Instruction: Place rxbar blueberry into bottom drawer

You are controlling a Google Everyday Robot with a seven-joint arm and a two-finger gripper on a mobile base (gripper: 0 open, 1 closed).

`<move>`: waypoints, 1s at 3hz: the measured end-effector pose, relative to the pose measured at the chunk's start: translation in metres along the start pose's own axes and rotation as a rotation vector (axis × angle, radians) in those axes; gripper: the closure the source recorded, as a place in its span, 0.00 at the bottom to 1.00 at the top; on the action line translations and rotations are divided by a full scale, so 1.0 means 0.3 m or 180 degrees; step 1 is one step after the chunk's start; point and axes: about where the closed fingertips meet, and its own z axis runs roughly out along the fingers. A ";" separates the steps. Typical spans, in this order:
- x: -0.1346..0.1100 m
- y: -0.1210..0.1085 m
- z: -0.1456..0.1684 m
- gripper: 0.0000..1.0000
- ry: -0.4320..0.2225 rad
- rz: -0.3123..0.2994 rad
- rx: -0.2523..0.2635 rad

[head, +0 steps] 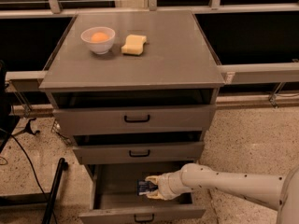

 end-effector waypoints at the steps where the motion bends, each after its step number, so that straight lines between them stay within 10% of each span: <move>1: 0.033 -0.015 0.038 1.00 -0.0014 0.0055 0.0011; 3: 0.151 -0.074 0.180 1.00 -0.0126 -0.0001 0.0191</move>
Offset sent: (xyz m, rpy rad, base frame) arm 0.0472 0.0012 -0.0624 0.0870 -0.0749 -0.0262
